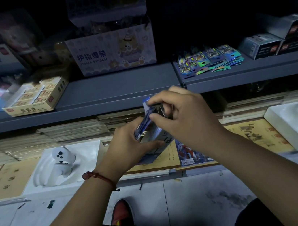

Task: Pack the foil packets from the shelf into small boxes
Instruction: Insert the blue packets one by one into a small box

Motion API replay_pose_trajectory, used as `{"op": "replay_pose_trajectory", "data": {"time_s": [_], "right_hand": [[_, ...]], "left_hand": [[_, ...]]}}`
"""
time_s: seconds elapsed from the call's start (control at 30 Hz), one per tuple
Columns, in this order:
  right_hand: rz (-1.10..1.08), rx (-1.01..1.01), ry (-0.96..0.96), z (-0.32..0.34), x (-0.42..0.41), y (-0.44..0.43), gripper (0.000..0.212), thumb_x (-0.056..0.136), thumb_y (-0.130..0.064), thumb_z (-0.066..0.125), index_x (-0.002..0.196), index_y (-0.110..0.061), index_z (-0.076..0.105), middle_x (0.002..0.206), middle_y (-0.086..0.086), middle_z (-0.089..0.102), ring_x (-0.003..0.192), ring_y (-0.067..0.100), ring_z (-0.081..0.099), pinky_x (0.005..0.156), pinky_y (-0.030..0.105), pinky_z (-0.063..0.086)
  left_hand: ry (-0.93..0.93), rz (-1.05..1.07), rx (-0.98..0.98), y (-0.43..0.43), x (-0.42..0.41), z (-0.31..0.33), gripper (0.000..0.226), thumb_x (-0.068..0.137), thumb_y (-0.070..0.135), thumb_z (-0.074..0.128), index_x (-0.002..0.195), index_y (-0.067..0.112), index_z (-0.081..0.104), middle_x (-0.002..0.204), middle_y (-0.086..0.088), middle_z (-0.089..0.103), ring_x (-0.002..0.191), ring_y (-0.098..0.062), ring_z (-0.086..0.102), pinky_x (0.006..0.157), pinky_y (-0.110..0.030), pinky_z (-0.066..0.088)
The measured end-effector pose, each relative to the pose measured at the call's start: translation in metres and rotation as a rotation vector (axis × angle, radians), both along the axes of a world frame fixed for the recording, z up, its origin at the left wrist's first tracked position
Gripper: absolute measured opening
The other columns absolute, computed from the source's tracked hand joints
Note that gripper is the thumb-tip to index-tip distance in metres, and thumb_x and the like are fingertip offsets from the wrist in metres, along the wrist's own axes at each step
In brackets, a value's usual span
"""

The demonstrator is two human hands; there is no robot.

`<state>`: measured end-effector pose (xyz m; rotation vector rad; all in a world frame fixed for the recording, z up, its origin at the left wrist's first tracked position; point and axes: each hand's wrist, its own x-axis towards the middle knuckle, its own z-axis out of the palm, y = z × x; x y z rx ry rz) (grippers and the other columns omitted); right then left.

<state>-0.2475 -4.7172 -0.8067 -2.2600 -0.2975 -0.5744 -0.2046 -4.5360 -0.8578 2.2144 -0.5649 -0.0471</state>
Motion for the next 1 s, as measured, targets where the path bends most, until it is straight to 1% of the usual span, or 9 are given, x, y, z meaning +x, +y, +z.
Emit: {"op": "replay_pose_trajectory", "data": {"time_s": [0.13, 0.27, 0.43, 0.53, 0.6, 0.7, 0.77, 0.9, 1.0], "right_hand": [[0.007, -0.054, 0.009, 0.003, -0.001, 0.002, 0.011, 0.088, -0.019, 0.072, 0.088, -0.031, 0.072, 0.08, -0.01, 0.047, 0.064, 0.008, 0.048, 0.057, 0.034, 0.047], [-0.031, -0.019, -0.05, 0.004, 0.0, 0.002, 0.011, 0.09, -0.018, 0.071, 0.083, -0.027, 0.071, 0.081, -0.007, 0.049, 0.069, 0.011, 0.052, 0.062, 0.038, 0.051], [-0.197, 0.222, -0.194, 0.008, 0.005, -0.007, 0.005, 0.09, -0.012, 0.072, 0.09, -0.017, 0.073, 0.077, 0.002, 0.051, 0.064, 0.014, 0.047, 0.062, 0.029, 0.042], [-0.194, 0.438, -0.073, 0.008, 0.004, -0.005, 0.018, 0.093, -0.023, 0.074, 0.109, -0.019, 0.069, 0.077, 0.006, 0.054, 0.059, 0.014, 0.048, 0.061, 0.031, 0.043], [-0.2, 0.527, 0.058, 0.006, 0.004, -0.002, 0.028, 0.09, -0.034, 0.077, 0.114, -0.02, 0.07, 0.077, 0.006, 0.059, 0.058, 0.011, 0.053, 0.062, 0.03, 0.047], [-0.188, 0.404, 0.117, 0.003, 0.002, 0.002, 0.03, 0.085, -0.044, 0.078, 0.101, -0.018, 0.079, 0.079, -0.002, 0.057, 0.065, 0.006, 0.053, 0.066, 0.027, 0.046], [-0.165, 0.33, 0.148, 0.002, 0.002, 0.003, 0.025, 0.087, -0.041, 0.077, 0.096, -0.019, 0.081, 0.083, 0.0, 0.056, 0.072, 0.009, 0.055, 0.071, 0.032, 0.05], [-0.17, 0.376, 0.16, 0.002, 0.003, 0.003, 0.015, 0.09, -0.026, 0.075, 0.085, -0.013, 0.081, 0.083, 0.008, 0.062, 0.079, 0.017, 0.061, 0.075, 0.041, 0.053], [-0.21, 0.447, 0.116, 0.003, 0.004, 0.0, 0.021, 0.093, -0.022, 0.072, 0.077, -0.009, 0.078, 0.075, 0.011, 0.063, 0.069, 0.023, 0.061, 0.069, 0.043, 0.052]], "left_hand": [[-0.022, -0.003, 0.002, -0.001, -0.001, 0.0, 0.037, 0.074, 0.032, 0.09, 0.099, 0.033, 0.063, 0.073, 0.033, 0.063, 0.065, 0.012, 0.056, 0.057, -0.007, 0.039], [-0.007, -0.006, 0.012, 0.001, 0.0, -0.001, 0.041, 0.076, 0.027, 0.089, 0.109, 0.025, 0.064, 0.064, 0.039, 0.058, 0.061, 0.018, 0.055, 0.055, -0.003, 0.038], [0.033, 0.006, -0.021, 0.005, 0.002, -0.002, 0.053, 0.073, 0.037, 0.088, 0.121, 0.029, 0.066, 0.099, 0.03, 0.067, 0.092, 0.017, 0.062, 0.068, -0.002, 0.047], [0.027, 0.02, -0.025, 0.004, 0.002, -0.001, 0.051, 0.075, 0.038, 0.088, 0.12, 0.034, 0.063, 0.101, 0.031, 0.065, 0.096, 0.019, 0.06, 0.07, 0.0, 0.045], [0.019, 0.03, -0.019, 0.003, 0.001, 0.0, 0.05, 0.075, 0.038, 0.088, 0.117, 0.038, 0.061, 0.098, 0.031, 0.065, 0.095, 0.019, 0.059, 0.069, 0.0, 0.045], [0.0, 0.046, -0.01, 0.001, 0.001, -0.001, 0.048, 0.075, 0.036, 0.088, 0.112, 0.041, 0.059, 0.095, 0.029, 0.066, 0.093, 0.016, 0.061, 0.069, -0.003, 0.046], [-0.017, 0.041, 0.008, 0.001, 0.001, -0.001, 0.048, 0.074, 0.037, 0.088, 0.113, 0.041, 0.059, 0.095, 0.028, 0.066, 0.093, 0.013, 0.061, 0.069, -0.006, 0.048], [-0.026, 0.046, 0.017, 0.002, 0.002, -0.002, 0.051, 0.074, 0.039, 0.087, 0.118, 0.035, 0.062, 0.096, 0.028, 0.065, 0.094, 0.015, 0.061, 0.071, -0.003, 0.047], [-0.044, 0.058, 0.024, 0.004, 0.004, -0.002, 0.052, 0.075, 0.041, 0.086, 0.122, 0.031, 0.064, 0.103, 0.022, 0.068, 0.092, 0.013, 0.062, 0.069, -0.002, 0.045]]}}
